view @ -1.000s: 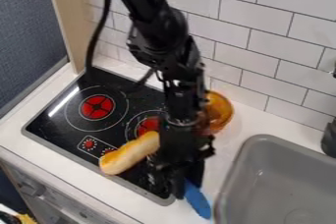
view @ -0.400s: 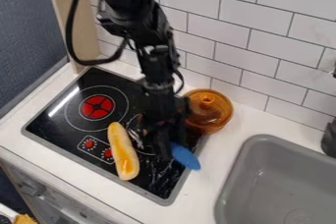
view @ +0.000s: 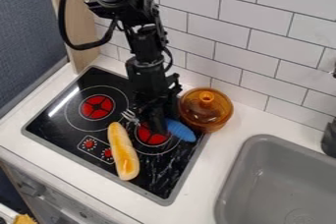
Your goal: Put the blue fork on top of the table
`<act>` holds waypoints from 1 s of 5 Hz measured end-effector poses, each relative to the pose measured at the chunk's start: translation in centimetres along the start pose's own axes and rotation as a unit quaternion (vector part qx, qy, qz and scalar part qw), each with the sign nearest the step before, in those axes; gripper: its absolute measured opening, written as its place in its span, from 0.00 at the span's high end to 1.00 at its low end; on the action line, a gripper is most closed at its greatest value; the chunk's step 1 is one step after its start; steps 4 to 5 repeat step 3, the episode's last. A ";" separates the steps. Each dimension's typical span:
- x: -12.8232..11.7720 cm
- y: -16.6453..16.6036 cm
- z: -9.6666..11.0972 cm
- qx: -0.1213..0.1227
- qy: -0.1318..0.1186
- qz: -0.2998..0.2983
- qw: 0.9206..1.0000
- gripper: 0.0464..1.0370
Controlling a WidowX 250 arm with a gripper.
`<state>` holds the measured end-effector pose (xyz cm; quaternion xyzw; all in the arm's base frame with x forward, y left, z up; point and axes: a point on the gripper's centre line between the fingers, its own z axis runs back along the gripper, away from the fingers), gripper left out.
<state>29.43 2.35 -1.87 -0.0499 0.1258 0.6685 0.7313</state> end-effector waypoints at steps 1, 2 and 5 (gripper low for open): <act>1.1 -0.6 0.2 -0.007 -0.010 0.014 1.000 0.65; 1.8 -0.8 0.2 -0.013 -0.029 0.014 0.999 0.65; 2.4 -0.5 -1.1 -0.004 -0.062 -0.011 0.998 0.65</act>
